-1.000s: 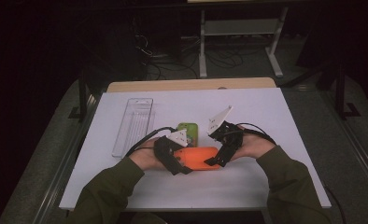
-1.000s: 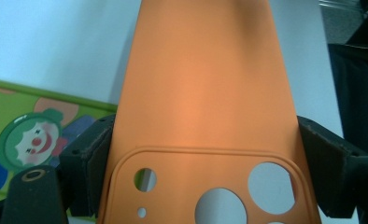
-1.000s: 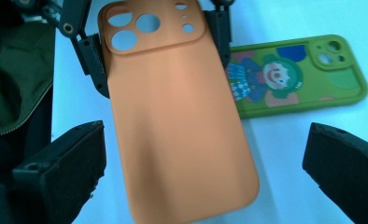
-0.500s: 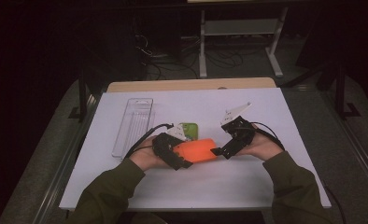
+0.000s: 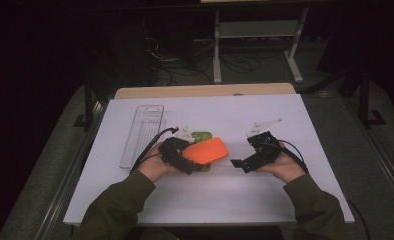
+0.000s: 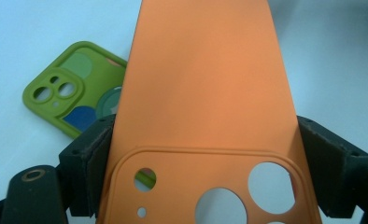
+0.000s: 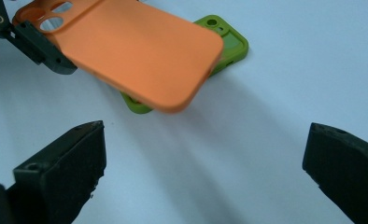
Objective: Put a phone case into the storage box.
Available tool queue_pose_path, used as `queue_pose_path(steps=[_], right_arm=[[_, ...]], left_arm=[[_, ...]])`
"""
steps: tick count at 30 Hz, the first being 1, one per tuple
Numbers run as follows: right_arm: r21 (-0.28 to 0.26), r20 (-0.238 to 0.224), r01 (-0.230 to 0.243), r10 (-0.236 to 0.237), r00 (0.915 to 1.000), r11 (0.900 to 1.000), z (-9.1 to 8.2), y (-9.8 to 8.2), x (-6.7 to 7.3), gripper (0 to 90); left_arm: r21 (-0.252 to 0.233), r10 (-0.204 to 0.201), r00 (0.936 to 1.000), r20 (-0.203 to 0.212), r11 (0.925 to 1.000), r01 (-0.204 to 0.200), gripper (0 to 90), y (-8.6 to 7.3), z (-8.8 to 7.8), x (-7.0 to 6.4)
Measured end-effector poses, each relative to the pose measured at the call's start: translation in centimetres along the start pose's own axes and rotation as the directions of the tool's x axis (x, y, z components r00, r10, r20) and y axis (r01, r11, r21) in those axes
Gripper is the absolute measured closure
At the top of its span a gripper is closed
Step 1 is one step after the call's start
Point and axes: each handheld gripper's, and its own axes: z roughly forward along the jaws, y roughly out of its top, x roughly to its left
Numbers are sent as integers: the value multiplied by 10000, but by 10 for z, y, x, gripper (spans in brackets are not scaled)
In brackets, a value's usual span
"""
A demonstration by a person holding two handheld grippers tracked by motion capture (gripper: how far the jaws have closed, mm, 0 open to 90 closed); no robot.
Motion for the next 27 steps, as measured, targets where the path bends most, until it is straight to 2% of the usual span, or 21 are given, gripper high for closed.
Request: queue_pose_path(steps=[2,7,12,13,14,15,16,17,18,20,22,23,25,27], right_arm=[[-92,160,-224,225,9996,9997,0,-4,0,0],[-359,511,-503,521,9973,9981,5,-17,3,0],[-398,645,-437,462,9968,9982,13,-21,4,0],[-392,779,-474,504,9957,9981,15,-22,5,0],[-392,779,-474,504,9957,9981,15,-22,5,0],[-391,887,-385,419,9952,9985,16,-22,5,0],[-489,1052,-153,204,9942,9987,17,-22,5,0],[-489,1052,-153,204,9942,9987,17,-22,5,0],[-569,1281,10,63,9917,9984,17,-22,6,0],[-606,1396,96,-10,9902,9981,17,-22,6,0],[-581,1828,509,-395,9824,9970,19,-22,8,0],[-581,1828,509,-395,9824,9970,19,-22,8,0],[-535,2087,852,-723,9753,9949,20,-23,8,0],[-639,2228,1023,-857,9711,9927,21,-23,9,0]], left_arm=[[247,45,10000,-48,9997,-44,154,0,-1,2],[352,-226,9990,-392,9991,239,154,-1,1,5],[286,-348,9984,-456,9989,361,154,-2,0,5],[113,-545,9977,-401,9984,550,154,-2,0,5],[113,-545,9977,-401,9984,550,154,-2,0,5],[-35,-801,9960,-396,9968,800,154,-2,0,4],[212,-470,9980,-416,9986,480,154,-2,-2,7],[104,-514,9979,-395,9986,518,154,-2,-2,8],[106,-632,9973,-364,9979,636,154,-2,-4,9],[99,-629,9973,-367,9979,633,155,-2,-4,9],[60,-622,9975,-338,9980,624,154,-2,-5,10],[72,-625,9975,-337,9980,628,154,-2,-5,10],[64,-629,9975,-316,9980,631,154,-2,-5,10],[62,-613,9977,-292,9981,615,155,-2,-5,10]])
